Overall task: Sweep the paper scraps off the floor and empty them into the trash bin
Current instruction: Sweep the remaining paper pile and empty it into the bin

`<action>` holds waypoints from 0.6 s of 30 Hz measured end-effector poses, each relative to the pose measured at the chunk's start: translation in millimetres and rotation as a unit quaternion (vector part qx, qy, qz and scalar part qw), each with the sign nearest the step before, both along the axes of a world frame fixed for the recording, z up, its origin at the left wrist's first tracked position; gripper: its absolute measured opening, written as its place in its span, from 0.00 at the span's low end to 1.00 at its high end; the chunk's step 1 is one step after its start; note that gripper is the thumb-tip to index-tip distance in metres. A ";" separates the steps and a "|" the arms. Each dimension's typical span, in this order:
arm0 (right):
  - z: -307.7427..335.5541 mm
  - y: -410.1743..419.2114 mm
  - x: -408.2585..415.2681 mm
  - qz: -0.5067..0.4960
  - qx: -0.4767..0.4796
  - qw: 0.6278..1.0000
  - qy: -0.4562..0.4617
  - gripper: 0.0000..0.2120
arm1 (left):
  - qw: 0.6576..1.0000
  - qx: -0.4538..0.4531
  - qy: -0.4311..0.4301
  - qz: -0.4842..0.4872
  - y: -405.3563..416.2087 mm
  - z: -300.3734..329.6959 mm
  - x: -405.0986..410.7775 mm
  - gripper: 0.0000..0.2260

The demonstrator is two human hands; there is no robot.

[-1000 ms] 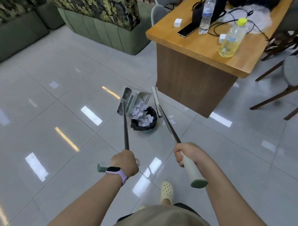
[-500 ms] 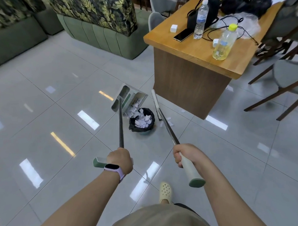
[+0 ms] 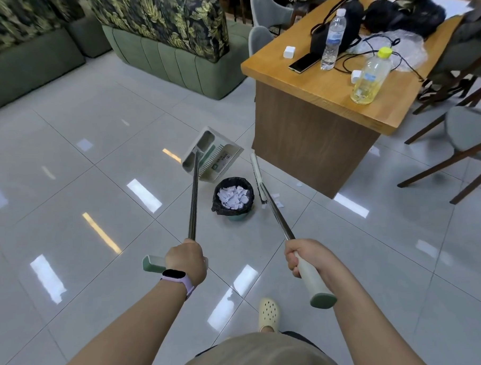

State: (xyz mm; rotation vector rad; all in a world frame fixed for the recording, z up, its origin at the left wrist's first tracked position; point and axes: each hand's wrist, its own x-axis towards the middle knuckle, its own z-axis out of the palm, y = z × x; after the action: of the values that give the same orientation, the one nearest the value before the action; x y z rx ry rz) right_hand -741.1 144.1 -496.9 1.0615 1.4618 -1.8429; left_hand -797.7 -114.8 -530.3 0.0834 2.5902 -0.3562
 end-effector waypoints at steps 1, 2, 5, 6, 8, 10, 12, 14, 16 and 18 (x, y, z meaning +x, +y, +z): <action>-0.9 0.3 0.3 -0.002 0.000 1.000 -0.004 0.12 | 1.000 0.015 -0.004 0.018 -2.8 -0.1 0.0 0.11; -2.0 0.5 0.6 -0.002 0.003 1.000 -0.007 0.12 | 0.999 0.035 -0.005 0.035 -6.4 -1.8 -1.5 0.11; -1.6 1.9 3.0 0.008 0.029 1.000 -0.006 0.11 | 0.987 0.110 -0.039 0.106 -13.9 2.4 -9.9 0.10; -1.3 2.9 3.9 0.013 0.038 0.999 -0.006 0.10 | 0.977 0.149 -0.063 0.142 -16.0 4.5 -13.2 0.11; -2.5 7.2 6.4 0.018 0.048 0.999 -0.013 0.10 | 0.934 0.249 -0.110 0.231 -17.3 8.5 -16.6 0.10; -6.6 16.2 10.1 0.012 0.047 0.999 -0.024 0.08 | 0.875 0.333 -0.125 0.330 -21.1 8.8 -18.6 0.05; -13.4 27.9 11.2 0.007 0.057 0.998 -0.030 0.07 | 0.806 0.403 -0.111 0.418 -31.5 4.0 -23.2 0.04; -20.7 39.9 10.7 0.015 0.079 0.996 -0.033 0.08 | 0.738 0.459 -0.108 0.483 -42.3 2.8 -25.9 0.04; -28.3 51.8 5.5 0.031 0.098 0.994 -0.042 0.08 | 0.682 0.499 -0.122 0.521 -51.8 3.8 -32.6 0.05; -36.0 65.0 -7.5 0.043 0.102 0.993 -0.051 0.08 | 0.632 0.532 -0.121 0.550 -61.1 4.8 -40.9 0.06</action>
State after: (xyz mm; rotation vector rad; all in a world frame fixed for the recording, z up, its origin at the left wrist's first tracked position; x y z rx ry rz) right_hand -748.6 209.1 -532.9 1.1514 1.6342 -1.5834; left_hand -838.6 -175.9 -525.6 -0.9182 1.7225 1.4927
